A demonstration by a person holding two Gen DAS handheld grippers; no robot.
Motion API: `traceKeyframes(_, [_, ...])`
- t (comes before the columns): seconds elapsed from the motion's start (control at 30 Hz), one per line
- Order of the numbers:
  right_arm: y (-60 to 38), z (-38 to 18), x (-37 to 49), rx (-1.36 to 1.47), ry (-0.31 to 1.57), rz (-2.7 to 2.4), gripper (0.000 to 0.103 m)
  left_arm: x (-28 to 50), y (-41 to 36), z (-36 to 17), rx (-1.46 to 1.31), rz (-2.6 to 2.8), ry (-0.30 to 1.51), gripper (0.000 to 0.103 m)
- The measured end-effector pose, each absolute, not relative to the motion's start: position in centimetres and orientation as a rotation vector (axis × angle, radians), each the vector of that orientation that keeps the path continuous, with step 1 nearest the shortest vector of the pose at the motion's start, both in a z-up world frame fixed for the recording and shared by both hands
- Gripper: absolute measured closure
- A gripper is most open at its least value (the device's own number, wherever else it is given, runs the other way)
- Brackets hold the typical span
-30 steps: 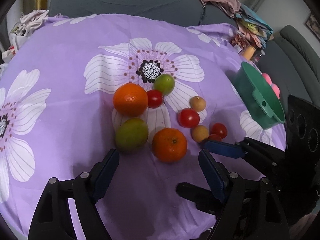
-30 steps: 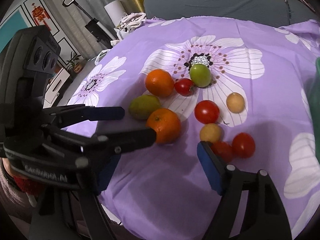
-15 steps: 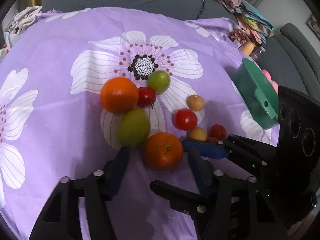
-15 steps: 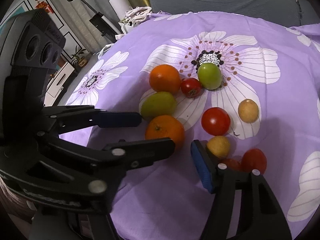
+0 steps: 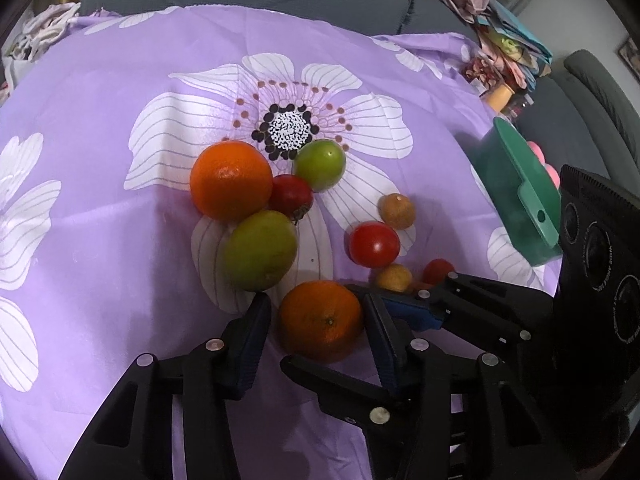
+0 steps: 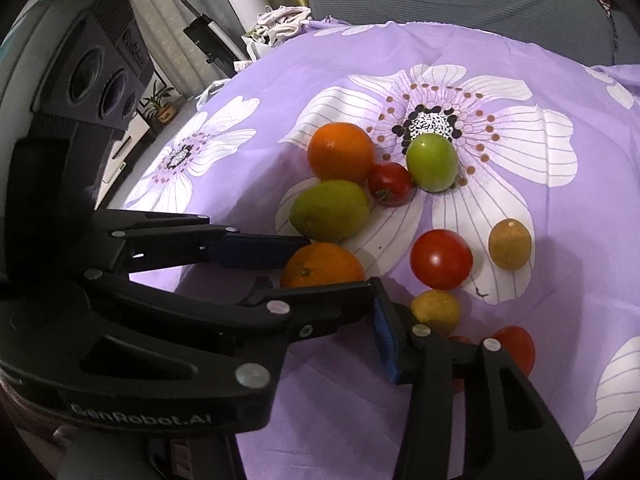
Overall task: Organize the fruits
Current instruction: 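Close the left gripper around the orange at the cluster's edge, then carry the orange with the left gripper over the green bowl and release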
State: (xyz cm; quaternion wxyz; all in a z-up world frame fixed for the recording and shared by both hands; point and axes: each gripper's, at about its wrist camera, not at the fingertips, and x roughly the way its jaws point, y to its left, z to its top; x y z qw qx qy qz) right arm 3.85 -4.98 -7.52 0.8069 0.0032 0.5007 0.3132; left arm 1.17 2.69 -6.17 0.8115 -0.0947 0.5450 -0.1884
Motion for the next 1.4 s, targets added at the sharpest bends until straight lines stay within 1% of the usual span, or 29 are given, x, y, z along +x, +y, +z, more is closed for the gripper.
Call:
traceKeyframes(0.27, [-5.5, -6.7, 3.2, 0.012, 1.015, 0.653, 0.056, 0.9, 2.2, -5.1, -0.175, -0.419, 1.118, 0.061])
traceKeyframes(0.6, [-8.4, -3.6, 1.7, 0.031, 0.909, 0.587, 0.056, 0.5, -0.7, -2.2, -0.094, -0.477, 1.032, 0.062])
traceKeyframes(0.73, [-9.0, -3.8, 1.9, 0.066, 0.937, 0.599, 0.056, 0.6, -1.1, -2.2, -0.089, -0.474, 1.032, 0.063])
traceKeyframes(0.83, [-8.4, -4.8, 2.2, 0.138, 0.976, 0.652, 0.055, 0.4, 0.1, -2.7, -0.105, -0.434, 1.031, 0.063])
traceKeyframes(0.9, [-7.3, -5.6, 2.2, 0.097, 0.988, 0.641, 0.045, 0.0, 0.7, -3.1, -0.098, -0.402, 1.038, 0.063])
traceKeyframes(1.07, [-5.6, -7.0, 2.9, 0.076, 1.034, 0.658, 0.045, 0.1, 2.2, -4.7, -0.118, -0.376, 1.084, 0.063])
traceKeyframes(1.27, [-5.0, -7.7, 4.4, 0.043, 1.084, 0.640, 0.046, 1.2, 2.6, -5.7, -0.201, -0.438, 1.126, 0.063])
traceKeyframes(1.33, [-4.8, -7.9, 4.6, 0.029, 1.092, 0.635, 0.052, 1.3, 2.7, -6.0, -0.229, -0.448, 1.137, 0.063])
traceKeyframes(1.37, [-4.7, -7.9, 4.7, 0.009, 1.092, 0.622, 0.060, 1.3, 2.9, -5.9, -0.235, -0.448, 1.133, 0.063])
traceKeyframes(1.4, [-4.8, -8.0, 4.8, 0.019, 1.094, 0.624, 0.060, 1.3, 3.0, -6.0, -0.243, -0.453, 1.135, 0.063])
